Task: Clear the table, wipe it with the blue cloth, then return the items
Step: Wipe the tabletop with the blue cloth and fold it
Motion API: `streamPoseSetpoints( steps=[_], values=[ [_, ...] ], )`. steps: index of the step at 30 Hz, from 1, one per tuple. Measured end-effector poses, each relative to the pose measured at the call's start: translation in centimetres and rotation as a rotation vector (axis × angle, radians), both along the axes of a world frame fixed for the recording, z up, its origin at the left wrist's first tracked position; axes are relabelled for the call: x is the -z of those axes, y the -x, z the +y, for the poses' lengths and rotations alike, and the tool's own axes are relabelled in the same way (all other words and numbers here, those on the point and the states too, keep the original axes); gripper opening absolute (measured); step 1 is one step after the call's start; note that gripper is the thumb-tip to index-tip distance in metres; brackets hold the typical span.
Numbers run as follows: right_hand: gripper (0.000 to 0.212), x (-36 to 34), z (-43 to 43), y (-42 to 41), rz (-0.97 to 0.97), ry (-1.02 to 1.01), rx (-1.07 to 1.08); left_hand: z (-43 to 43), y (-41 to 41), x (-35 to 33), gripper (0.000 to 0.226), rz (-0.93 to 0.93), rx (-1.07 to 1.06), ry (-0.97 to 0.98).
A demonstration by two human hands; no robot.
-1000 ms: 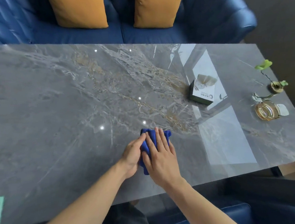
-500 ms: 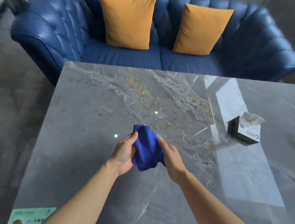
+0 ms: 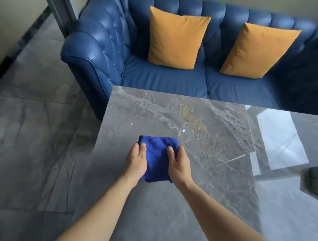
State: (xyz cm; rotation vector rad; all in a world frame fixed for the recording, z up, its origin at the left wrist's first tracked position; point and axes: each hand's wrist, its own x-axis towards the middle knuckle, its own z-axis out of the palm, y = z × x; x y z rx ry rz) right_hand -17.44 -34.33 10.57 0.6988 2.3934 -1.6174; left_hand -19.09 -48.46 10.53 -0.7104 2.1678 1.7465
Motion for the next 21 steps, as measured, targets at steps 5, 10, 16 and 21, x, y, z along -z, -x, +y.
streamPoseSetpoints(
  steps=[5,10,16,21],
  values=[
    [0.033,1.0,-4.1,5.9,-0.010,-0.084,-0.029,-3.6,5.7,2.0,0.038,0.046,0.073,0.279],
    [0.033,2.5,-6.8,11.3,-0.057,-0.218,-0.089,-6.8,11.2,4.3,0.037,0.073,0.190,0.492],
    [0.034,4.9,-8.6,15.7,-0.104,-0.367,-0.179,-8.5,15.6,6.3,0.036,0.115,0.377,0.795],
    [0.027,6.6,-8.2,16.9,-0.062,-0.462,-0.224,-9.5,17.9,8.0,0.035,0.101,0.426,1.028]
  ],
)
